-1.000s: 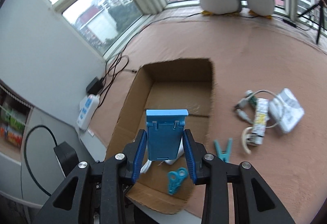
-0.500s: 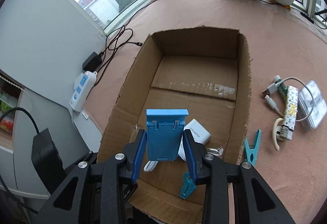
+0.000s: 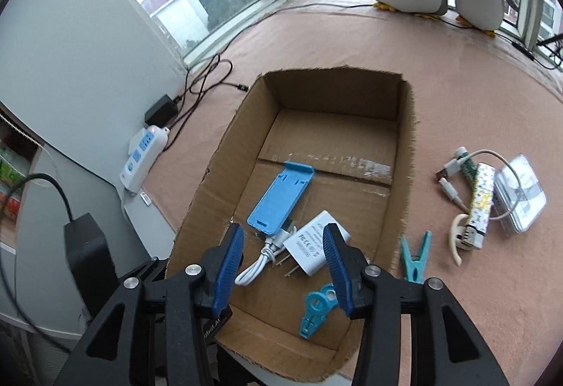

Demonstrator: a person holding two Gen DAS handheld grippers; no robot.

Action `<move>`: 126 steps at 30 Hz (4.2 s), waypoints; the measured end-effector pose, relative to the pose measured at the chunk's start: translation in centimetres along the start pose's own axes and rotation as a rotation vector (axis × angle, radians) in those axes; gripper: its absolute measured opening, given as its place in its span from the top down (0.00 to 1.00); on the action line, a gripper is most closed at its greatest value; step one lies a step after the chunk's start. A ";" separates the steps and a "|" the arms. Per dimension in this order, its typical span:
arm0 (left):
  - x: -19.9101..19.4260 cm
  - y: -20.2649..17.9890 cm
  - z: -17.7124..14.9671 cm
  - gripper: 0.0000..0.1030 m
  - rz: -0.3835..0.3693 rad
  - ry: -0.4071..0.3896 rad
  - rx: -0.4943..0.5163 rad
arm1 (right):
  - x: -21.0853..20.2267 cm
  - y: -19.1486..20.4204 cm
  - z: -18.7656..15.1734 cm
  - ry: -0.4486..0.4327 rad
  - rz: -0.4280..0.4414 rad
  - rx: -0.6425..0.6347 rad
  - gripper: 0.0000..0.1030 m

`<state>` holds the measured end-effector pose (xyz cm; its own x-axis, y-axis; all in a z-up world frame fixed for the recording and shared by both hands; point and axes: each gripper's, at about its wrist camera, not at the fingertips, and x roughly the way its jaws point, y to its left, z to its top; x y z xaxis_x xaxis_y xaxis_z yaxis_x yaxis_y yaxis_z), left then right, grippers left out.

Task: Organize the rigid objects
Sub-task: 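Carry the blue phone stand into the box and open the right gripper, then move the right gripper to the teal clothespin and grasp it, then carry the teal clothespin into the box and open the right gripper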

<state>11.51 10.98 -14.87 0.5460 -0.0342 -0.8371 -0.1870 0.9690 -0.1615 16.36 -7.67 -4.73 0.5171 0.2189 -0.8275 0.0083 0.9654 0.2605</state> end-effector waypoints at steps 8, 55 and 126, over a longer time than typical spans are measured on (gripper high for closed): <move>0.0 0.1 0.0 0.65 0.000 -0.001 -0.001 | -4.3 -6.2 -0.9 -0.078 -0.026 0.130 0.58; 0.1 0.2 -0.1 0.65 0.002 0.000 0.002 | 3.9 -8.9 -2.4 0.053 -0.213 -0.028 0.80; 0.0 0.0 -0.3 0.65 0.002 -0.002 0.001 | 1.0 1.3 -2.6 -0.015 -0.028 -0.167 0.78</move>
<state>11.30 10.94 -15.05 0.5476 -0.0316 -0.8362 -0.1869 0.9694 -0.1590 14.64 -5.84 -6.48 0.5313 0.1905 -0.8255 -0.1187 0.9815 0.1501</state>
